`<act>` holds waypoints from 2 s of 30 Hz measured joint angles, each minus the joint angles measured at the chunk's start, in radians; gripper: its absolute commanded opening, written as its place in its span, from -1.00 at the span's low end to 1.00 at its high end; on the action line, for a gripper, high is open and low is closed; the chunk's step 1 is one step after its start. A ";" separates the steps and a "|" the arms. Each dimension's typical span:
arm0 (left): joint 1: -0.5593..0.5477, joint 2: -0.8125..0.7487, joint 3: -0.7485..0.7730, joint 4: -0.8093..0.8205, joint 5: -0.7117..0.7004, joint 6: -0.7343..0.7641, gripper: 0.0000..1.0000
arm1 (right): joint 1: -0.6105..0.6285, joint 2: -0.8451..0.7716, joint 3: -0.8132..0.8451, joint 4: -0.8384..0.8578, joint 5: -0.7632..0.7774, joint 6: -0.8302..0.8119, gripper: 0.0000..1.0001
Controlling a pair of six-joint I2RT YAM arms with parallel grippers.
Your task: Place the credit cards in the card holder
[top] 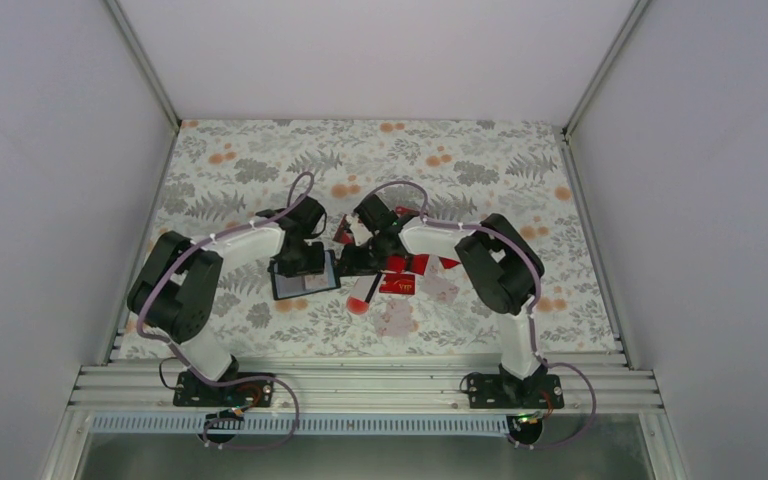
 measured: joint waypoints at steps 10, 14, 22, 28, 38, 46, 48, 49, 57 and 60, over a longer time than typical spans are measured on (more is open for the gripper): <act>0.009 0.018 0.005 0.020 0.024 0.015 -0.30 | 0.005 0.012 0.011 0.008 -0.007 0.013 -0.46; 0.013 0.020 0.007 0.026 0.042 0.010 -0.28 | 0.005 0.018 0.019 0.008 -0.011 0.016 -0.46; 0.015 0.021 0.007 0.059 0.103 -0.051 0.03 | 0.005 0.018 0.018 0.012 -0.013 0.027 -0.48; 0.022 0.019 0.003 0.080 0.138 -0.112 0.04 | 0.005 0.016 0.003 0.036 -0.019 0.040 -0.48; 0.021 0.020 0.003 0.084 0.177 -0.188 0.19 | 0.005 0.013 -0.006 0.050 -0.019 0.050 -0.49; 0.021 -0.029 0.019 0.028 0.148 -0.186 0.60 | 0.008 0.001 -0.006 0.037 -0.005 0.032 -0.22; 0.019 -0.069 0.027 -0.001 0.135 -0.171 0.70 | 0.010 -0.013 -0.006 0.013 0.018 0.018 -0.08; 0.019 -0.086 0.031 -0.014 0.127 -0.162 0.72 | 0.010 -0.023 -0.006 -0.002 0.031 0.008 -0.04; 0.080 -0.315 -0.042 -0.083 0.093 -0.072 0.69 | 0.010 -0.109 -0.004 -0.101 0.110 -0.056 0.22; 0.148 -0.369 -0.111 -0.089 0.105 -0.015 0.69 | 0.006 -0.109 0.011 -0.116 0.113 -0.068 0.29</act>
